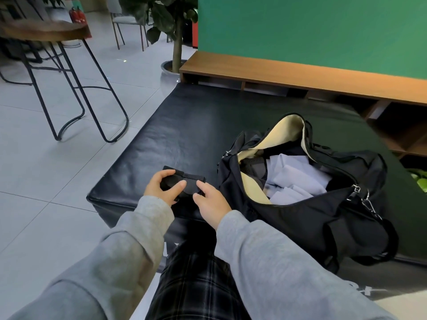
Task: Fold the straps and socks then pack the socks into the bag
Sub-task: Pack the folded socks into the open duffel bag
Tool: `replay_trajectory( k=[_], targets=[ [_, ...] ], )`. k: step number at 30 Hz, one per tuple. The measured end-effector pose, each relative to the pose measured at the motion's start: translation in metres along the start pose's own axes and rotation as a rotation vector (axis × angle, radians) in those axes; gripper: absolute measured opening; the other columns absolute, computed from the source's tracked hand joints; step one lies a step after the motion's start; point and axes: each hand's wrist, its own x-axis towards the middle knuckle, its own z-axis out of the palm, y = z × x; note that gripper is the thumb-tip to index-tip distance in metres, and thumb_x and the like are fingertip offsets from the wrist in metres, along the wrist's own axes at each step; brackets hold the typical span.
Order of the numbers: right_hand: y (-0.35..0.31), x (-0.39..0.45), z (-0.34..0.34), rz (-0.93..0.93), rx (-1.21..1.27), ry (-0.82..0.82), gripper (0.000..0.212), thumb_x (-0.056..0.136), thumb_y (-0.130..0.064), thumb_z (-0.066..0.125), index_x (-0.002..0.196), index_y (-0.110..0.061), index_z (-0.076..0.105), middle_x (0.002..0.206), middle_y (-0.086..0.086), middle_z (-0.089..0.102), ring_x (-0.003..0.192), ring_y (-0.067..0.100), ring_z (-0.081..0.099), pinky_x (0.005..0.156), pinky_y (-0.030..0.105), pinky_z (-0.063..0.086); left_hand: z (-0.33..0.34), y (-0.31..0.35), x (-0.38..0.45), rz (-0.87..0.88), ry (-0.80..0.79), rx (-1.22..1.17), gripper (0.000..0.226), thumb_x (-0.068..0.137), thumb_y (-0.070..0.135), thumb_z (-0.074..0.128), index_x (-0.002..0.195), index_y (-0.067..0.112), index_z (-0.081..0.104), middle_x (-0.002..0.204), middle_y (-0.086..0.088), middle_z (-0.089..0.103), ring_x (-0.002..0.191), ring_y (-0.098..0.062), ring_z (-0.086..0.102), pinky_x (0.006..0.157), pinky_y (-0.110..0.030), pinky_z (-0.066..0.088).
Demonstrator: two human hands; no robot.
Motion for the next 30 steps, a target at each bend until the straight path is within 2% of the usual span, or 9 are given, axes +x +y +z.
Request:
replay_trajectory(
  k=[4,9,14,18,21,25,30],
  targets=[
    [0.0,-0.003,0.0,-0.029,0.004,0.027,0.048,0.098,-0.017,0.043,0.145,-0.017,0.034,0.154,-0.004,0.025,0.14,0.01,0.023,0.104,0.015,0.017,0.003,-0.001,-0.006,0.029,0.013,-0.012,0.043,0.076,-0.001,0.072,0.108,0.023,0.055,0.099,0.001,0.056,0.083,-0.015,0.058,0.068,-0.031,0.054],
    [-0.006,-0.008,-0.001,-0.09,0.023,0.079,0.045,0.098,-0.017,0.045,0.143,-0.018,0.038,0.153,-0.005,0.026,0.139,0.01,0.026,0.107,0.017,0.02,0.001,0.003,-0.013,0.099,0.063,-0.051,0.046,0.076,-0.006,0.07,0.109,0.023,0.056,0.103,0.001,0.057,0.084,-0.007,0.059,0.066,-0.026,0.055],
    [-0.022,-0.012,-0.004,-0.194,0.09,0.188,0.041,0.097,-0.017,0.048,0.138,-0.018,0.045,0.147,-0.007,0.033,0.133,0.006,0.033,0.097,0.009,0.025,0.003,0.024,-0.016,0.197,0.102,-0.088,0.047,0.074,-0.007,0.071,0.107,0.024,0.056,0.103,0.001,0.059,0.09,-0.015,0.06,0.069,-0.032,0.058],
    [-0.037,-0.015,-0.015,-0.255,0.15,0.375,0.032,0.095,-0.017,0.051,0.127,-0.018,0.056,0.136,-0.007,0.044,0.128,0.004,0.038,0.094,0.008,0.026,0.015,0.048,-0.023,0.271,0.067,-0.16,0.047,0.075,-0.006,0.071,0.109,0.023,0.056,0.1,0.011,0.056,0.092,-0.009,0.058,0.068,-0.027,0.058],
    [-0.045,-0.02,-0.03,-0.287,0.2,0.497,0.022,0.093,-0.016,0.055,0.112,-0.022,0.062,0.121,-0.009,0.049,0.117,0.002,0.043,0.099,0.015,0.032,0.029,0.064,-0.031,0.324,0.018,-0.192,0.047,0.076,-0.005,0.07,0.105,0.027,0.056,0.103,0.009,0.056,0.097,-0.011,0.058,0.066,-0.023,0.057],
    [-0.048,-0.027,-0.055,-0.295,0.23,0.589,0.017,0.09,-0.013,0.058,0.093,-0.03,0.056,0.112,-0.008,0.052,0.103,0.003,0.049,0.089,0.011,0.035,0.051,0.076,-0.04,0.362,-0.042,-0.24,0.046,0.079,-0.005,0.068,0.1,0.035,0.056,0.107,-0.001,0.058,0.098,-0.019,0.061,0.067,-0.026,0.057],
    [-0.041,-0.033,-0.083,-0.29,0.227,0.664,0.024,0.089,-0.014,0.06,0.081,-0.035,0.053,0.101,-0.01,0.052,0.093,0.003,0.049,0.084,0.01,0.036,0.077,0.087,-0.048,0.348,-0.112,-0.297,0.042,0.083,-0.007,0.061,0.099,0.031,0.057,0.1,0.004,0.058,0.084,-0.005,0.064,0.066,-0.024,0.057]
  ],
)
